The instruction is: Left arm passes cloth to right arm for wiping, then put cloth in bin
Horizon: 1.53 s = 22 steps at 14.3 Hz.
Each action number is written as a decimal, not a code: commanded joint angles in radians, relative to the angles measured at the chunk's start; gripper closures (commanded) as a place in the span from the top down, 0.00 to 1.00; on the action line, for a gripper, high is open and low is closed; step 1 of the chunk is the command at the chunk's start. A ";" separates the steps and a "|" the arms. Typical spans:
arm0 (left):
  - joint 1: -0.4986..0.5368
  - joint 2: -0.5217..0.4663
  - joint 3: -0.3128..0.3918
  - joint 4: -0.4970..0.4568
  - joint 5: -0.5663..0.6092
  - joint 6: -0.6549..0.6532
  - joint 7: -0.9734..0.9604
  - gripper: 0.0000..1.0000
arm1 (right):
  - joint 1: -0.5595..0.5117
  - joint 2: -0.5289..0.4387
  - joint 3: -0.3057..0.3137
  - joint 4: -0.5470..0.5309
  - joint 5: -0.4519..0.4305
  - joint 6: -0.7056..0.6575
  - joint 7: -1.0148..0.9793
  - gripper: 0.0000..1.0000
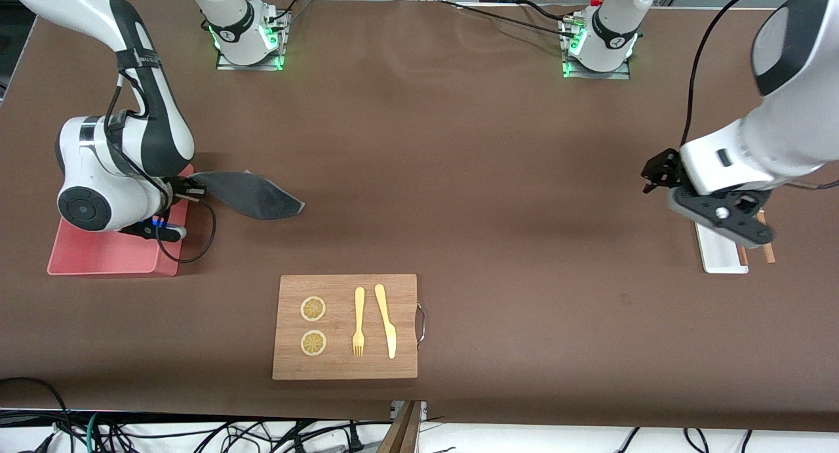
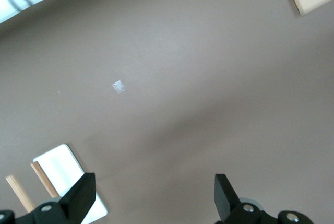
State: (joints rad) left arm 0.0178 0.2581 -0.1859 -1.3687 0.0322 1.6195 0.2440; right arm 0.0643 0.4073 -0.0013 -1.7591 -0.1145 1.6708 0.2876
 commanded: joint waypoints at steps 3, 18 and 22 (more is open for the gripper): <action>-0.027 -0.227 0.069 -0.320 -0.044 0.120 -0.263 1.00 | 0.020 0.073 0.081 0.115 -0.019 0.004 0.086 0.00; -0.019 -0.149 0.059 -0.237 -0.008 0.080 -0.365 1.00 | 0.134 0.257 0.340 0.291 0.074 0.285 0.718 0.00; -0.028 -0.149 0.056 -0.234 -0.003 0.082 -0.365 1.00 | 0.164 0.281 0.376 0.297 0.150 0.417 0.835 0.00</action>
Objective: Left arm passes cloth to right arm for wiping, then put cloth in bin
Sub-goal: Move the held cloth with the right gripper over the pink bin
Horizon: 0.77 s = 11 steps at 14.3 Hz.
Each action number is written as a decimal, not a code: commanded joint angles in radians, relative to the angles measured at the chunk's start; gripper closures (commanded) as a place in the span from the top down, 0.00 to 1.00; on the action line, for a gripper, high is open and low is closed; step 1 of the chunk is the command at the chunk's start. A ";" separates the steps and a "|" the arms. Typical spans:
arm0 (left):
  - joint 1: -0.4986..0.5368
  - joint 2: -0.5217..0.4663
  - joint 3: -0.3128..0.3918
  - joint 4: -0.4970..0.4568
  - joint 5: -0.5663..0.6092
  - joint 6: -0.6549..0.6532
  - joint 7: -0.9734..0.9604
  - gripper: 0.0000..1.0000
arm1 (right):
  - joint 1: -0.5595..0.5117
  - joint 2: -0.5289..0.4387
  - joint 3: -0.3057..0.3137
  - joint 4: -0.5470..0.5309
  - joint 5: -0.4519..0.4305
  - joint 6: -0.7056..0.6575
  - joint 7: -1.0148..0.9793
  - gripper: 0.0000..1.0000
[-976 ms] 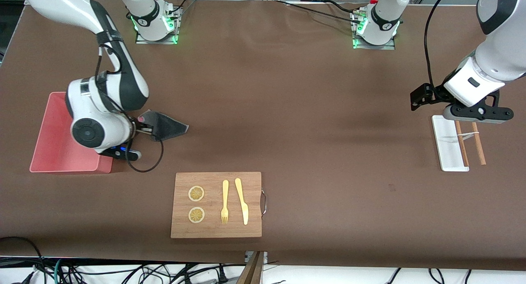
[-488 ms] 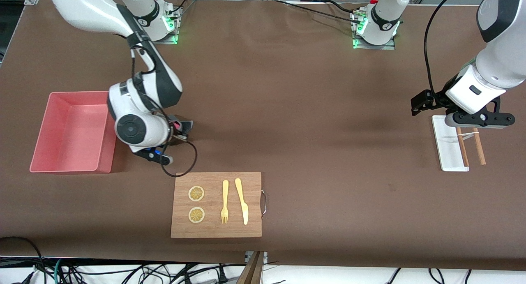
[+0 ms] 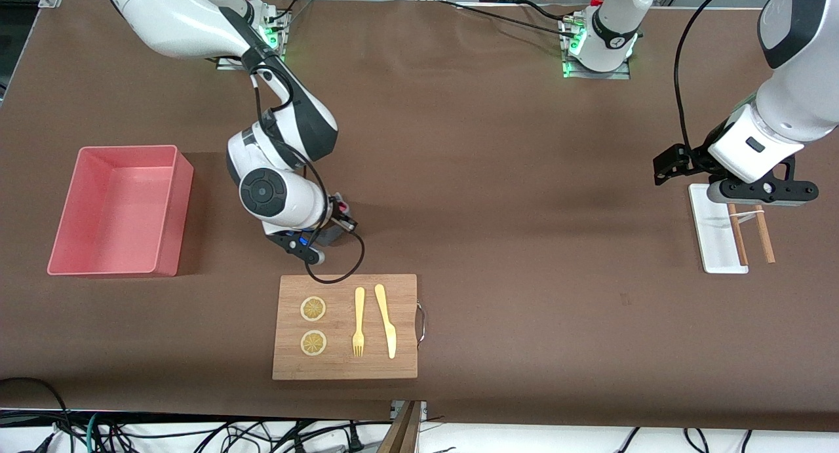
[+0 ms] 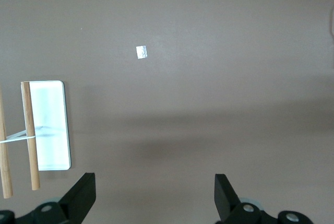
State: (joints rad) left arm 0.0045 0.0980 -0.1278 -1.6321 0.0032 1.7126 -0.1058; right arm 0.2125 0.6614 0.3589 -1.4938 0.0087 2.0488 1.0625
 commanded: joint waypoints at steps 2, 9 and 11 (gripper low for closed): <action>-0.015 0.009 -0.001 0.029 0.024 -0.013 -0.021 1.00 | 0.030 0.029 0.038 0.033 0.049 0.091 0.129 0.00; -0.015 0.006 -0.001 0.028 0.018 -0.036 -0.037 1.00 | 0.019 0.026 0.092 0.027 0.171 0.124 0.226 0.00; -0.015 0.008 -0.001 0.028 0.018 -0.036 -0.037 1.00 | 0.007 0.032 0.052 0.018 0.159 0.030 0.132 0.00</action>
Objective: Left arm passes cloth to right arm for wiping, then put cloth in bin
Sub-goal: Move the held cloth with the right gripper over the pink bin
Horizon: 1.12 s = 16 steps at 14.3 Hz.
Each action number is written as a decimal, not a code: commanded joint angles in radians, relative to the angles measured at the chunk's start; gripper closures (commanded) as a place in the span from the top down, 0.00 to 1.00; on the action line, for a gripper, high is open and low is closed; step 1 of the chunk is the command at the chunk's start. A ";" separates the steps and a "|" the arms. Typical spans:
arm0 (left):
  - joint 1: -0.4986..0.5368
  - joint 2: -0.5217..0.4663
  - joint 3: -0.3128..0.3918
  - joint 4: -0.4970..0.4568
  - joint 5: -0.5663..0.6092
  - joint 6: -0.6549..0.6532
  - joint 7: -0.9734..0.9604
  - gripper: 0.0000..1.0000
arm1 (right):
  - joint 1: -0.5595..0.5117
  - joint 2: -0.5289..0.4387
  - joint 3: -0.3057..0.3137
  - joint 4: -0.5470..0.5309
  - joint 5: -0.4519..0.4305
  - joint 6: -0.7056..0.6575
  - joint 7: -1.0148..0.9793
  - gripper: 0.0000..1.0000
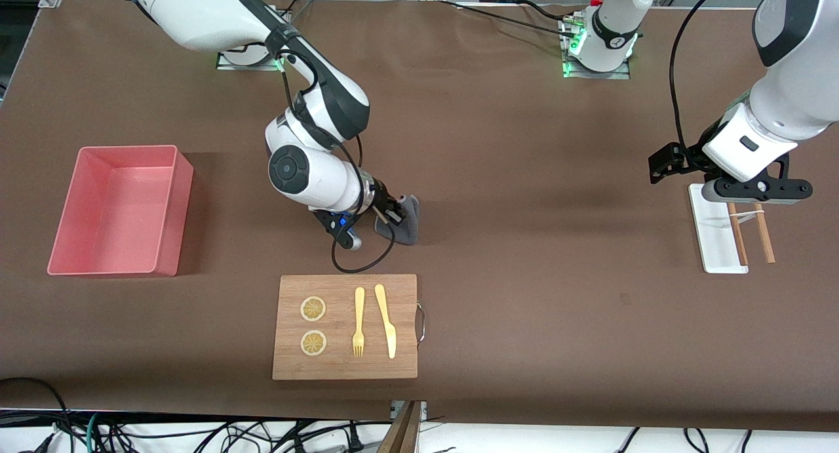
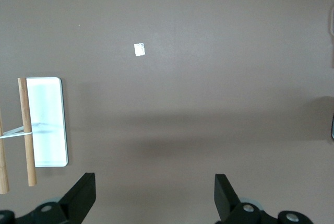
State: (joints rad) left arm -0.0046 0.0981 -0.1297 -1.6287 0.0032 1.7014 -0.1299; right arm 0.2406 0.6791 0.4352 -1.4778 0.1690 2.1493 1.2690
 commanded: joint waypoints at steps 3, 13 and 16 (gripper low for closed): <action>-0.006 0.008 0.002 0.024 0.018 -0.025 -0.011 1.00 | -0.046 0.013 -0.078 -0.006 -0.006 -0.197 -0.198 0.00; -0.008 0.008 0.002 0.023 0.017 -0.025 -0.013 1.00 | -0.056 0.005 -0.305 -0.033 -0.141 -0.439 -0.572 0.00; -0.006 0.008 0.001 0.023 0.017 -0.025 -0.011 1.00 | -0.061 -0.003 -0.390 -0.035 -0.141 -0.474 -0.739 0.00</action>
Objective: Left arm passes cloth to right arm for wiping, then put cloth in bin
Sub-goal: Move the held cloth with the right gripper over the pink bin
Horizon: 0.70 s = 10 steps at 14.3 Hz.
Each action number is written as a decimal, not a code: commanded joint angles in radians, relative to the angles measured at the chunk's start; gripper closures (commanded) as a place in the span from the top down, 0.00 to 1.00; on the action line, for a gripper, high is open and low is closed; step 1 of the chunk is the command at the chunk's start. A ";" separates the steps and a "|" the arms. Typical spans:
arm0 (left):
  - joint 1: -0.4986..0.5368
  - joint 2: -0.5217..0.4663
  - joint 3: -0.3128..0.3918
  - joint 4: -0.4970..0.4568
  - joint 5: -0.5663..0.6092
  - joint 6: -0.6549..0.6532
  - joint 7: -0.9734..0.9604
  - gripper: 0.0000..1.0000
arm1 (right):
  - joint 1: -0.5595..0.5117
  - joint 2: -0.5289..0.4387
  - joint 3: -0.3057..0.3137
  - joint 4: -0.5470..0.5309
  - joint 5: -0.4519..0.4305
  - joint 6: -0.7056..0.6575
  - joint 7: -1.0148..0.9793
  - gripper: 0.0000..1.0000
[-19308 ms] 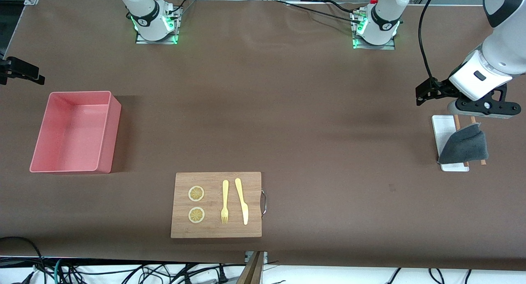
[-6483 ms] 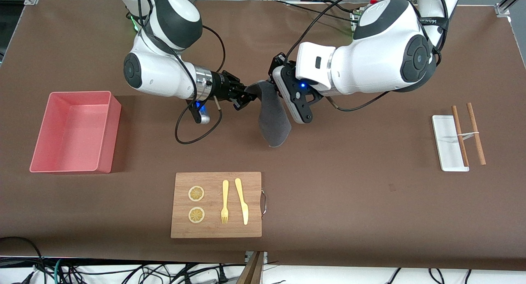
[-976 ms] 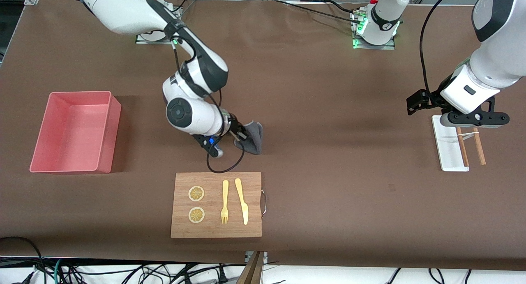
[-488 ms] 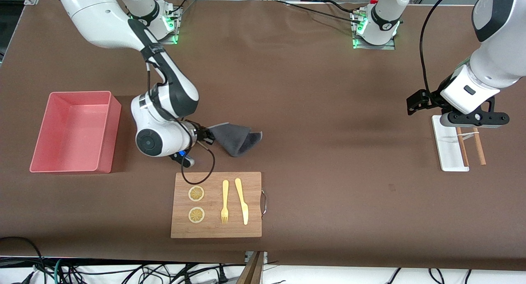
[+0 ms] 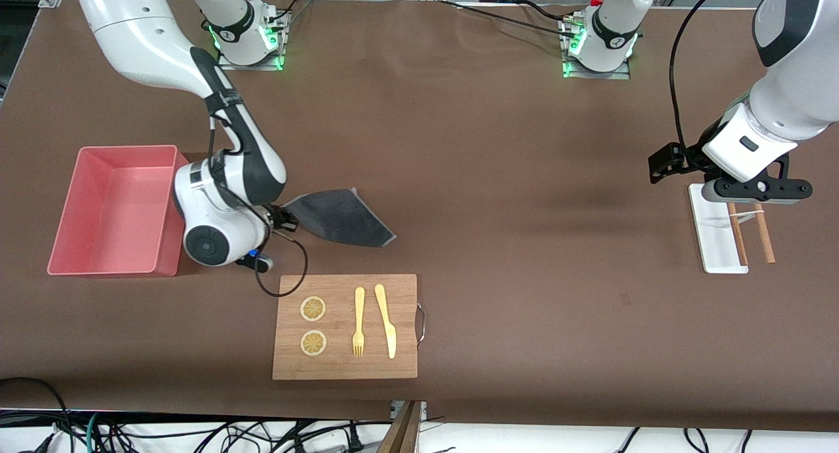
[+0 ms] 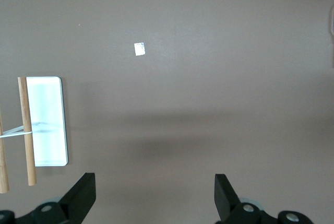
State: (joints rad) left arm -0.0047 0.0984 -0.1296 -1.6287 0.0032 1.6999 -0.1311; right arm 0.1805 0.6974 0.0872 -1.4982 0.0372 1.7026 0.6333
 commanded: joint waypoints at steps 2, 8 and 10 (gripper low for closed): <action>-0.006 0.007 0.002 0.023 0.017 -0.023 -0.010 1.00 | -0.001 -0.026 -0.088 -0.014 -0.010 -0.049 -0.183 0.00; -0.006 0.007 0.002 0.021 0.017 -0.023 -0.009 1.00 | -0.003 -0.036 -0.243 -0.013 -0.017 -0.075 -0.496 0.00; -0.006 0.007 0.002 0.021 0.015 -0.023 -0.010 1.00 | -0.004 -0.038 -0.294 -0.005 -0.017 -0.077 -0.605 0.00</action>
State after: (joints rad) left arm -0.0046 0.0989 -0.1295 -1.6287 0.0032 1.6971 -0.1311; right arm 0.1726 0.6824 -0.1682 -1.4978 0.0295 1.6428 0.1290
